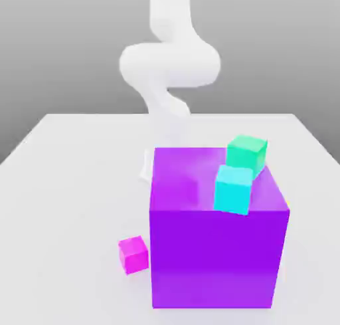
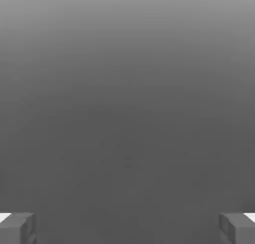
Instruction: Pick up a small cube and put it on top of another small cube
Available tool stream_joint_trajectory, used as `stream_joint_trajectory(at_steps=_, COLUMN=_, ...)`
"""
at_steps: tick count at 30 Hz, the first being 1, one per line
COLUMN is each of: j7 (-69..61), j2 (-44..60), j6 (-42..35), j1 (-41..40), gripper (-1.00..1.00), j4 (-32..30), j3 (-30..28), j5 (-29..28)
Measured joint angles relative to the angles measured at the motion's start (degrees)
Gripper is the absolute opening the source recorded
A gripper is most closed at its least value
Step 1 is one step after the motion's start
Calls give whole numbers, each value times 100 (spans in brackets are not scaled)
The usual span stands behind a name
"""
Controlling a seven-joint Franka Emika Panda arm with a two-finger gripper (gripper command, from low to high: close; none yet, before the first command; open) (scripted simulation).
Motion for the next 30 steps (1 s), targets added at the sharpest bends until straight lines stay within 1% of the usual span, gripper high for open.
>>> stream_joint_trajectory(at_steps=10, j7=-812, j2=1233, j6=908, j1=1187, gripper=0, j4=-1008, j3=220, j5=629)
stream_joint_trajectory(at_steps=19, j7=-1385, j2=2310, j6=1714, j1=2135, gripper=0, j4=-1898, j3=739, j5=1005)
stream_joint_trajectory(at_steps=25, j7=-1616, j2=3010, j6=2270, j1=2667, gripper=0, j4=-2496, j3=1199, j5=1050)
stream_joint_trajectory(at_steps=30, j7=-1579, j2=3583, j6=2760, j1=2978, gripper=0, j4=-3007, j3=1631, j5=772)
